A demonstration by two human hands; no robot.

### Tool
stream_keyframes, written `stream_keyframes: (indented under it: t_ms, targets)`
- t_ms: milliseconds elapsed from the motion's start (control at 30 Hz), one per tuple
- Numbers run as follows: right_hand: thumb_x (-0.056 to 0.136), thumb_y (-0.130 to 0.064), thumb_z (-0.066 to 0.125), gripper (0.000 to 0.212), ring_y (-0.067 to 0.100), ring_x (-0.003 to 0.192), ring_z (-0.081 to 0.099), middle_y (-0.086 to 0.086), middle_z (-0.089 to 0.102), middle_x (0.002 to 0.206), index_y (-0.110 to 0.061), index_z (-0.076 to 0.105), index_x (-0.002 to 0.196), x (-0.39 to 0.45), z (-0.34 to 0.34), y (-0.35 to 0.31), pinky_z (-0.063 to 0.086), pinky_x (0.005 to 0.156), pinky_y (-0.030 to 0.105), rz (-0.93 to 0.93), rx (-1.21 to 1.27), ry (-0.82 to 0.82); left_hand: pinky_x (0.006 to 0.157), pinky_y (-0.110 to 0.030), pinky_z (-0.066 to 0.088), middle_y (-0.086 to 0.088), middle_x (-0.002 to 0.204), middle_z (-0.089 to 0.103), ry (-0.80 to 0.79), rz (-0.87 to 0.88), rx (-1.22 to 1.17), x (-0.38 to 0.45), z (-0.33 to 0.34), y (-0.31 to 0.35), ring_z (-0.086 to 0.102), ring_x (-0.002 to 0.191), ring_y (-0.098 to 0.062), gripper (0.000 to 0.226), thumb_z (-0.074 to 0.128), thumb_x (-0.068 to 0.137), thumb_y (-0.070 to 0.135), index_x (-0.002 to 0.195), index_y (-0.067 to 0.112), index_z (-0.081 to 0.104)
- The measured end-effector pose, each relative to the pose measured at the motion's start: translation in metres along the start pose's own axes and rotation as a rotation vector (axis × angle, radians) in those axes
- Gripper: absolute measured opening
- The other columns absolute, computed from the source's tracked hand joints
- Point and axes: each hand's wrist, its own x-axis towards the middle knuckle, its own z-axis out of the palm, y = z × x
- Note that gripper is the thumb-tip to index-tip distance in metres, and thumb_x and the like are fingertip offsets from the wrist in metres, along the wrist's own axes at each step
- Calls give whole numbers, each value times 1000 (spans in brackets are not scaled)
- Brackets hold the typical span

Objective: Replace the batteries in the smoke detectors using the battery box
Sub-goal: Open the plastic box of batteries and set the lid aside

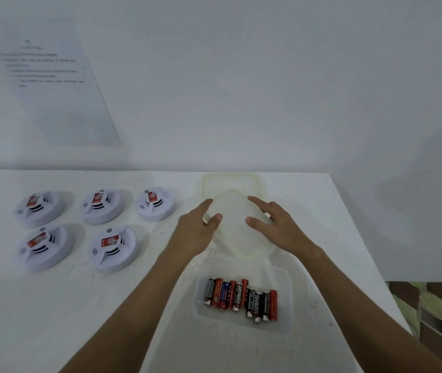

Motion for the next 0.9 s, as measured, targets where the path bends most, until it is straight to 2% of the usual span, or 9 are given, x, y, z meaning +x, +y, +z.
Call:
stream_keyframes:
  t_ms: [67, 133, 267, 367, 433, 533, 733, 833, 900]
  targets:
    - [95, -46, 59, 55, 13, 112, 50, -2, 50, 117, -44, 39, 146, -2, 6, -3, 45, 82, 18, 2, -17, -36, 91, -28, 44, 2, 121, 58, -32, 6, -67, -3, 11, 5, 59, 104, -16, 67, 49, 90, 61, 149, 37, 27]
    - [95, -49, 56, 56, 9, 106, 49, -2, 47, 122, -49, 34, 147, -5, 11, -5, 48, 75, 17, 23, -5, -76, 95, -27, 36, -7, 134, 46, -54, 4, -101, 0, 16, 9, 50, 121, -22, 74, 51, 86, 65, 150, 41, 22]
    - [92, -46, 63, 55, 10, 129, 41, -9, 43, 145, -53, 40, 142, -2, 17, -2, 35, 111, 31, 11, 121, -109, 97, -26, 32, -6, 146, 37, -92, -6, -203, 5, 15, 1, 38, 134, -21, 75, 60, 80, 67, 145, 49, 27]
    - [94, -34, 64, 42, 11, 128, 46, -11, 47, 146, -42, 55, 134, 1, 23, -8, 44, 101, 24, 16, 282, -9, 110, -36, 34, 6, 150, 39, -78, 18, -377, 6, 16, -5, 34, 138, -15, 74, 70, 71, 67, 136, 54, 39]
    - [95, -37, 62, 34, 12, 129, 45, -14, 50, 141, -37, 59, 129, 2, 27, -11, 43, 103, 27, 18, 288, 66, 110, -41, 39, 13, 145, 44, -52, 17, -455, 5, 19, -5, 40, 135, -12, 69, 74, 71, 59, 133, 51, 45]
    - [95, -40, 63, 28, 18, 128, 49, -13, 53, 136, -38, 60, 122, 5, 29, -9, 45, 107, 41, 26, 316, 45, 107, -40, 44, 14, 141, 49, 6, 11, -518, 5, 22, -4, 46, 130, -11, 63, 78, 73, 50, 131, 46, 51]
    - [94, -38, 64, 20, 26, 112, 61, -3, 57, 130, -45, 55, 111, 7, 27, -9, 57, 93, 44, 12, 378, -21, 103, -42, 47, 13, 133, 58, 65, 29, -611, 9, 26, -7, 53, 125, -12, 41, 78, 74, 46, 111, 54, 62]
    - [94, -37, 65, 21, 27, 108, 64, 1, 58, 127, -42, 55, 112, 8, 27, -9, 60, 87, 43, 22, 390, -26, 100, -43, 50, 13, 127, 62, 78, 41, -615, 13, 28, -10, 57, 120, -12, 45, 79, 67, 53, 109, 52, 65]
    - [94, -37, 65, 22, 27, 107, 65, 3, 59, 127, -41, 54, 113, 8, 26, -9, 61, 85, 43, 27, 395, -29, 92, -37, 54, 14, 103, 66, 104, 19, -644, 15, 29, -12, 62, 98, -7, 45, 82, 66, 50, 108, 46, 68]
